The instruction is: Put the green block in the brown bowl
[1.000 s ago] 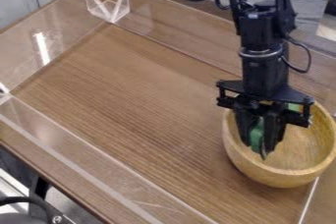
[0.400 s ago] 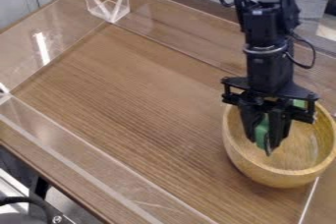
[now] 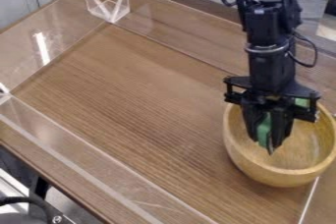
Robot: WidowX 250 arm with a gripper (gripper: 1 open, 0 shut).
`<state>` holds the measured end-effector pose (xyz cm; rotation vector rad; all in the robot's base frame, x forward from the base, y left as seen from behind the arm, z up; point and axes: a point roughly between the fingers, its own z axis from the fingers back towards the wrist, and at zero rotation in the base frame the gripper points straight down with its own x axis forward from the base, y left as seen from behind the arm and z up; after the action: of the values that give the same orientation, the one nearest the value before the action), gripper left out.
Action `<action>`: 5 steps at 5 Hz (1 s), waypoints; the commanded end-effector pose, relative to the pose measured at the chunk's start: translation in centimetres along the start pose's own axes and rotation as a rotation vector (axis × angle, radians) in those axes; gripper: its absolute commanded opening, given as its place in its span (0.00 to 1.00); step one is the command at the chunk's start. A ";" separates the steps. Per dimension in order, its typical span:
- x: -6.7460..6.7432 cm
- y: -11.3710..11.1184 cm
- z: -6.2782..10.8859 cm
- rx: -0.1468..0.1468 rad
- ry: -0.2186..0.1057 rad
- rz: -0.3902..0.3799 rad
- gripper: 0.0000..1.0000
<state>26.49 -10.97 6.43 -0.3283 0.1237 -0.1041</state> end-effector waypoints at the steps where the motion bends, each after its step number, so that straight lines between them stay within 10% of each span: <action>1: 1.0 -0.7 1.2 -0.010 -0.049 -0.026 0.00; 5: 1.4 -0.8 1.2 -0.021 -0.049 -0.037 0.00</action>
<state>26.79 -11.23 6.18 -0.3404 0.1324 -0.1102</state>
